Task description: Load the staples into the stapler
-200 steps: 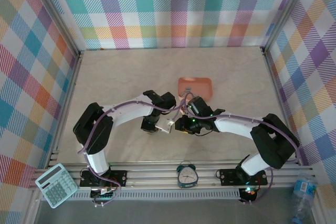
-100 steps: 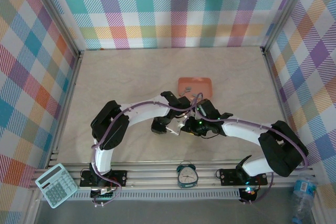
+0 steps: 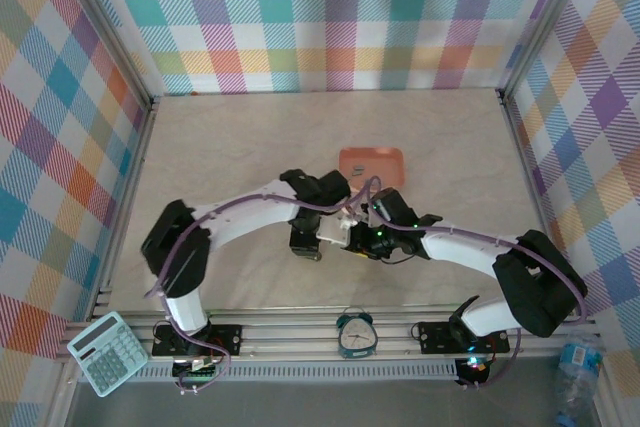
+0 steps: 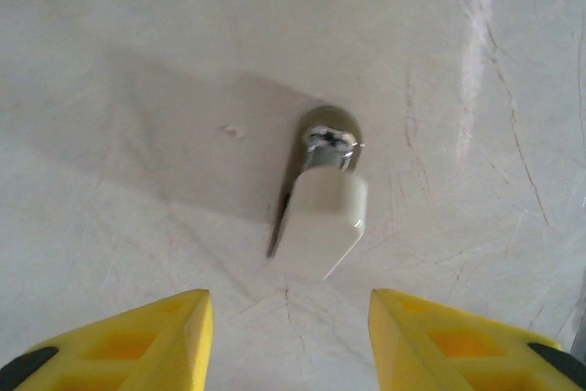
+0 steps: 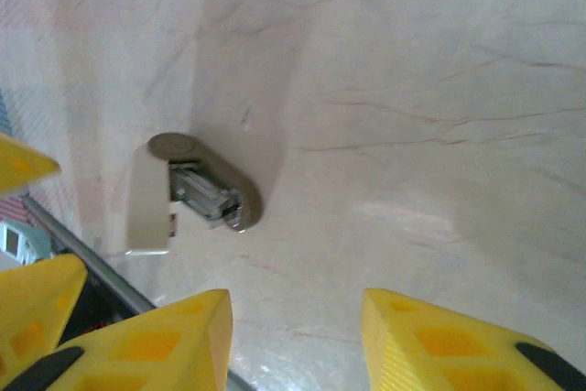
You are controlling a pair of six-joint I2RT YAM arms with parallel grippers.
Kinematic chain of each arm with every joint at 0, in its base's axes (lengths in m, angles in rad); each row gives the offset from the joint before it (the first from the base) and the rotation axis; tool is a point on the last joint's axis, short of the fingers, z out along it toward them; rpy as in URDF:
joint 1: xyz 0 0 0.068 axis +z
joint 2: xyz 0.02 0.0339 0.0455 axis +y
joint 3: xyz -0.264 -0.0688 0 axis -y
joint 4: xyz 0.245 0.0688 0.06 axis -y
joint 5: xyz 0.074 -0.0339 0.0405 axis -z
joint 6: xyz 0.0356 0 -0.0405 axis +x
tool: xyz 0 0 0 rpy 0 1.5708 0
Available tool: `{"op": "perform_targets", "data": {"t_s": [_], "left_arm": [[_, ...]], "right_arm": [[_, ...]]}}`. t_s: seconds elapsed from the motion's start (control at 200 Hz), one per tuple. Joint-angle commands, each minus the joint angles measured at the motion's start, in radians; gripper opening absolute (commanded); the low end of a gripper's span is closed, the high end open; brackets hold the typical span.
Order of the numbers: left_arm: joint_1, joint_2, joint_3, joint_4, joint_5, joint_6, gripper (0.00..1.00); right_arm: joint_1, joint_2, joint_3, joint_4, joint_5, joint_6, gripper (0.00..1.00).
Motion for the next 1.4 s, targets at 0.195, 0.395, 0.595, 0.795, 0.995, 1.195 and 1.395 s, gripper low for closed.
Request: {"op": "perform_targets", "data": {"t_s": [0.195, 0.395, 0.595, 0.795, 0.995, 1.195, 1.395], "left_arm": [[0.222, -0.202, -0.205, 0.23, 0.115, -0.436, 0.57], [0.28, -0.283, -0.328, 0.308, 0.154, -0.491, 0.57], [0.296, -0.315, -0.375, 0.331, 0.179, -0.49, 0.57], [0.301, -0.313, -0.405, 0.363, 0.208, -0.502, 0.57], [0.301, -0.311, -0.413, 0.372, 0.212, -0.509, 0.57], [0.302, -0.309, -0.419, 0.389, 0.213, -0.527, 0.57], [0.302, -0.31, -0.426, 0.405, 0.212, -0.538, 0.57]], "right_arm": [[0.108, 0.129, 0.188, -0.065, -0.034, 0.028, 0.45], [0.118, 0.217, 0.258, -0.12, -0.029, 0.033, 0.45], [0.133, 0.288, 0.307, -0.203, -0.004, 0.031, 0.42], [0.133, 0.339, 0.32, -0.238, 0.005, 0.028, 0.38], [0.134, 0.387, 0.335, -0.289, 0.022, 0.021, 0.36], [0.132, 0.44, 0.341, -0.344, 0.047, 0.014, 0.31], [0.126, 0.475, 0.33, -0.348, 0.045, 0.013, 0.28]]}}
